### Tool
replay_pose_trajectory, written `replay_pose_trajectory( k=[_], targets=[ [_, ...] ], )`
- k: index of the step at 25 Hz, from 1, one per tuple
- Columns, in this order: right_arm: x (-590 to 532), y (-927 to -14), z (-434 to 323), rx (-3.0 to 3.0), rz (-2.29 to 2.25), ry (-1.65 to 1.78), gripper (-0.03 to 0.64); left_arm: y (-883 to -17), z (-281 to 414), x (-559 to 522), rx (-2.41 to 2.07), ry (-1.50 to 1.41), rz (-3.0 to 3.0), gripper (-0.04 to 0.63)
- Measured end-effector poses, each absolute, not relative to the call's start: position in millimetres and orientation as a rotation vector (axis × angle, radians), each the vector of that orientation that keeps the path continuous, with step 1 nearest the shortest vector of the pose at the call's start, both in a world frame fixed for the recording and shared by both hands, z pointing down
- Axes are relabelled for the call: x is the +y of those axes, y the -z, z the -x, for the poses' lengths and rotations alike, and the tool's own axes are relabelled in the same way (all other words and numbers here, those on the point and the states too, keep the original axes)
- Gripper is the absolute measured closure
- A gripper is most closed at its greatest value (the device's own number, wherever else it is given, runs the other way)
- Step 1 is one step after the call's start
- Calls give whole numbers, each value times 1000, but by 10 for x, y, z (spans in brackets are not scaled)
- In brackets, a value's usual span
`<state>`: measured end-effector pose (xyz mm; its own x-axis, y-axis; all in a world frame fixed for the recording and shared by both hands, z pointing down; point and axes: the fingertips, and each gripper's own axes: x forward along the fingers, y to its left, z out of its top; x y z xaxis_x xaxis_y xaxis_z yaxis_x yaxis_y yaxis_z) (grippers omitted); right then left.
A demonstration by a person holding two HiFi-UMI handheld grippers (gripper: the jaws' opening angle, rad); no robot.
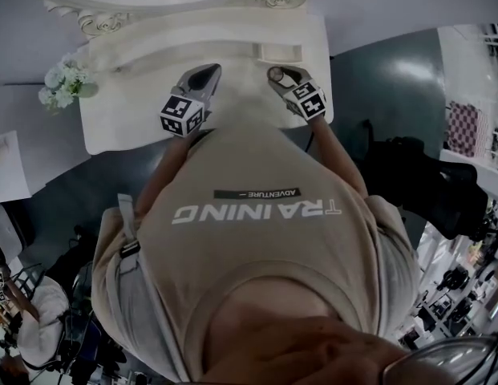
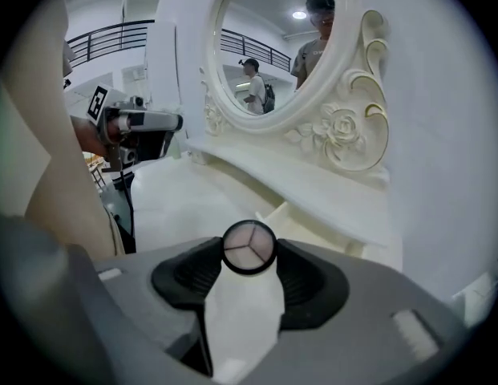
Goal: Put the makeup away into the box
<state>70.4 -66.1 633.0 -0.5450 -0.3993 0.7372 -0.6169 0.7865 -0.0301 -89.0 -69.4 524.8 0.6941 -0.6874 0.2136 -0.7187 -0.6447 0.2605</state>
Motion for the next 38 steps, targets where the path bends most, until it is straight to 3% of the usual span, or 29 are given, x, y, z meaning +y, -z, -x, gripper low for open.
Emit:
replay_pose_trajectory(
  k=[12, 38],
  targets=[
    [-1366, -6470, -995, -2092, -847, -514, 400, -5247, 976, -707, -1118, -110, -2574, 588],
    [-1556, -6756, -1005, -2001, -851, -735, 400, -5310, 1177, -814, -1187, -95, -2525, 588]
  ],
)
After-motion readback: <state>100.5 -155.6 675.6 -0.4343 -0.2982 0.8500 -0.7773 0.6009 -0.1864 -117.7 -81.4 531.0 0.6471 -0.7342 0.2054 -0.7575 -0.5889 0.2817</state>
